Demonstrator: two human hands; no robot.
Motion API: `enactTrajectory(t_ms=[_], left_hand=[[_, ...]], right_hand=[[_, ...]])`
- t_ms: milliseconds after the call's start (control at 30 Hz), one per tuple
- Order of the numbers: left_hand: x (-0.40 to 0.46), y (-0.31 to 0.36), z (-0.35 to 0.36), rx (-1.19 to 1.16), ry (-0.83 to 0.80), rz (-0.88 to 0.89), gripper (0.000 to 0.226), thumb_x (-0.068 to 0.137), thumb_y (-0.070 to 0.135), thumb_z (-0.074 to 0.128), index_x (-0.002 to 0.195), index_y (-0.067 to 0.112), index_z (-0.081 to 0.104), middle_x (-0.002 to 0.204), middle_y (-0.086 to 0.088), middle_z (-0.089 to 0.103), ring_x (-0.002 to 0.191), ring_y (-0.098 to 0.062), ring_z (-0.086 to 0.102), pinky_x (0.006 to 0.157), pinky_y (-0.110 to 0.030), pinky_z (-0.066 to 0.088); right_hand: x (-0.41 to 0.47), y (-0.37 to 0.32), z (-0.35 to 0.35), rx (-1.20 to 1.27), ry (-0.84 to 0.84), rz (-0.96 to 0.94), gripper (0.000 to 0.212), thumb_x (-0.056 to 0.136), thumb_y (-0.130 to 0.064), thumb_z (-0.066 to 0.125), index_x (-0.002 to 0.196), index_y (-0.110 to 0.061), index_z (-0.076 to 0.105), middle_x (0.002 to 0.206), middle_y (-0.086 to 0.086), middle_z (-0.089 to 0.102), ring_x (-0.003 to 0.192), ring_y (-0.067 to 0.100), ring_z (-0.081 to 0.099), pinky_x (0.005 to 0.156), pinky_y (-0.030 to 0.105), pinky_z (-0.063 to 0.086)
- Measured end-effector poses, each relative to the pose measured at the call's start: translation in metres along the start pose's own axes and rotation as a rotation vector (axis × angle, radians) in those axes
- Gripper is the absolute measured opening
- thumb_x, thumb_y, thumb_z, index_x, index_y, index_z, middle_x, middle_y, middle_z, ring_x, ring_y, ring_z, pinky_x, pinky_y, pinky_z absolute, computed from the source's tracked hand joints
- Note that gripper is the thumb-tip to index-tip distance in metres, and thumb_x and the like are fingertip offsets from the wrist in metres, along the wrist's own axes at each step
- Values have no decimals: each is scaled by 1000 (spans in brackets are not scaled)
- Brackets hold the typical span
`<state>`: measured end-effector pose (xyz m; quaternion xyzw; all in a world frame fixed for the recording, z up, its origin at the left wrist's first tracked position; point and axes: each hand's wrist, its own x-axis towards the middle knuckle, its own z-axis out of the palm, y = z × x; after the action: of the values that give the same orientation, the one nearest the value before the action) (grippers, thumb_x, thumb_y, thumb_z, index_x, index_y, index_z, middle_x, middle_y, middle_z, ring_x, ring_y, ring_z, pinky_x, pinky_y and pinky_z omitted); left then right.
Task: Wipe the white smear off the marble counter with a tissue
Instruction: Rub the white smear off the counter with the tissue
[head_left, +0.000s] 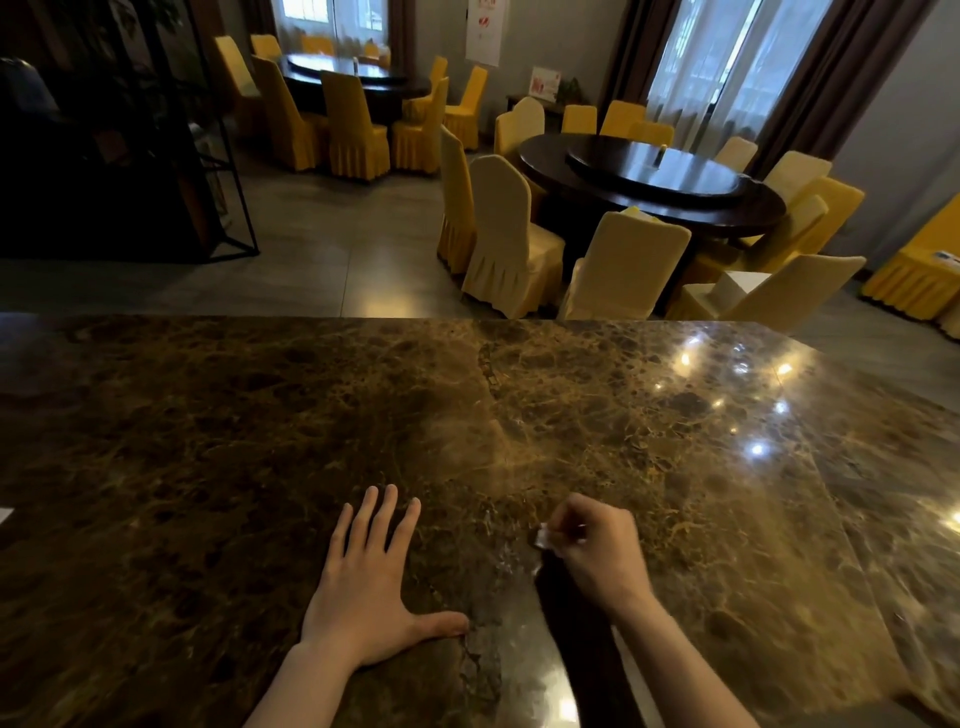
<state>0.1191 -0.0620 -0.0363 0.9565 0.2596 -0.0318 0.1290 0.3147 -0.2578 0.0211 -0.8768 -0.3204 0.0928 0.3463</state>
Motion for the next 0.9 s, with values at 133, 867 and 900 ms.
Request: enactTrajectory(t_ms=[133,867,900], left_hand=[[1,1,0,5,-8,-8,148,48,120,19,160,35,-25,168,4,-36,150,-18,-42,128,-51,-19],[-2,1,-5,12,-17,14,148,49,119,17,162,32,-21,170,1,-32,153,-21,-38,129,-52,-17],[-2,1,-5,11,-15,10,147,49,119,17,162,32,-22,170,2,-33,152,-21,-38,128,-52,-18]], right_hand=[[-3,12,-12,-1,-60,-23,37,71,10,77,68,-25,65,68,-10,72,74,1,69,66,24,57],[-26,-4,20,-235,-43,-123,12,83,-17,73,87,-29,74,85,-15,67,87,8,60,75,28,50],[-23,-6,21,-252,-37,-124,11,84,-18,73,87,-28,75,86,-14,68,88,8,60,75,28,50]])
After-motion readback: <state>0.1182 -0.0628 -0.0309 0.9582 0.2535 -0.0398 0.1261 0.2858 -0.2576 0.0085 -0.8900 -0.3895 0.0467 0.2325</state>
